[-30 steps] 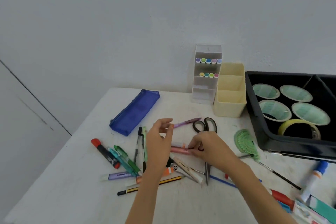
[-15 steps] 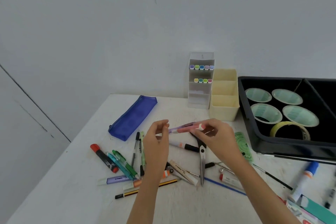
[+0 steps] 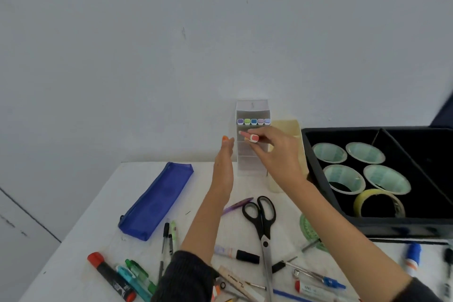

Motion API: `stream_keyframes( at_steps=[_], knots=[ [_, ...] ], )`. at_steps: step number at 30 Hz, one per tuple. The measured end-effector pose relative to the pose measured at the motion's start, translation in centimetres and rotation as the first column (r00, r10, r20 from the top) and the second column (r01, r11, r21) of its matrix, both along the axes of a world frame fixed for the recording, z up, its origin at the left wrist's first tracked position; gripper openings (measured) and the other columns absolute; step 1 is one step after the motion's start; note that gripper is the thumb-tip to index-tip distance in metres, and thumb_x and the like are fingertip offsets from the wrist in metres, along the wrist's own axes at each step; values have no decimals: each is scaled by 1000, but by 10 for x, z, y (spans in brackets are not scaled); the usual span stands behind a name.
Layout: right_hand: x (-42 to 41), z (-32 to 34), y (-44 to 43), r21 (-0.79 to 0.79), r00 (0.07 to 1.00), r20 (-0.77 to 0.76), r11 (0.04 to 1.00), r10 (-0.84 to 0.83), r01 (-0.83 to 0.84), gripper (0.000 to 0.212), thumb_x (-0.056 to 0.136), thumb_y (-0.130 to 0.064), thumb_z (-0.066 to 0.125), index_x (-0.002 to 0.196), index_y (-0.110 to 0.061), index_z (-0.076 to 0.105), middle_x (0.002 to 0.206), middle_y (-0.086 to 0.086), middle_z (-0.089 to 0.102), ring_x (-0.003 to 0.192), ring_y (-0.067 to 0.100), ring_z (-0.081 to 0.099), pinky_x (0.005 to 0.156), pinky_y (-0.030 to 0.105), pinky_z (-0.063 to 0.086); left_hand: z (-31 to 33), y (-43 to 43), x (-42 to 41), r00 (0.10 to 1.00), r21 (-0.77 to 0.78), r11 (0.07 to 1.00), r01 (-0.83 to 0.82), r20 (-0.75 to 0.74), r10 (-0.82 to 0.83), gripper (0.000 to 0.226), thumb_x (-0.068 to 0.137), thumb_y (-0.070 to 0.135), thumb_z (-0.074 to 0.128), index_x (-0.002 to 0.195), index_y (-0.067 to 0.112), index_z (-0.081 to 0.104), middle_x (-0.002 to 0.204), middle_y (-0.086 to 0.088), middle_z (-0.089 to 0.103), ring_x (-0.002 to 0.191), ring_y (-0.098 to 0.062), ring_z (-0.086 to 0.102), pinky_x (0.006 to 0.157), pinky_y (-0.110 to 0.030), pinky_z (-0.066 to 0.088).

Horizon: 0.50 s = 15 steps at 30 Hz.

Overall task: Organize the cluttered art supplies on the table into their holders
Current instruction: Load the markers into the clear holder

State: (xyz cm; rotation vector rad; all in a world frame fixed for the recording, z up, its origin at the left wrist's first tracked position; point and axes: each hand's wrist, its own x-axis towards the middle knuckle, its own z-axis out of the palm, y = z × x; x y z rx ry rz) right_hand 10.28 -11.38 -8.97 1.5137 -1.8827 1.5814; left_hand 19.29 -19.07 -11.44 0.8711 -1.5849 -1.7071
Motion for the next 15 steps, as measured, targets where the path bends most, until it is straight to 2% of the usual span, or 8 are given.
stream_keyframes(
  at_steps=[3, 7, 12, 15],
  knots=[
    [-9, -5, -20, 93, 996, -86, 995, -37, 45, 11, 78, -5, 72, 89, -4, 72, 86, 8, 71, 81, 21, 66, 77, 34, 54, -1, -13, -11, 998, 19, 998, 58, 9, -58, 63, 95, 58, 13, 141, 24, 39, 147, 7, 37, 138, -10, 28, 112, -35, 16],
    [-21, -11, -43, 233, 967, -248, 966, -57, 116, 8, 76, -7, 73, 83, -9, 74, 78, 8, 71, 82, 25, 61, 79, 38, 47, -2, -23, -16, 998, 41, 998, 53, -19, -53, 61, 97, 53, 13, 134, 21, 50, 141, 4, 46, 133, -12, 35, 103, -28, 17],
    [-28, -25, -64, 433, 946, -295, 865, -132, 255, 11, 87, -12, 60, 89, -9, 71, 88, 8, 67, 85, 22, 59, 67, 26, 41, -5, -31, -17, 998, 39, 998, 51, -28, -50, 60, 98, 51, 14, 124, 20, 59, 135, 3, 52, 127, -12, 43, 96, -27, 16],
    [-30, -25, -75, 541, 947, -271, 786, -176, 300, 16, 92, -13, 52, 95, -7, 67, 94, 10, 66, 88, 25, 61, 66, 27, 43, -6, -36, -17, 999, 35, 998, 46, -18, -46, 60, 98, 51, 14, 120, 21, 62, 135, 2, 53, 125, -12, 45, 97, -28, 18]
  ],
)
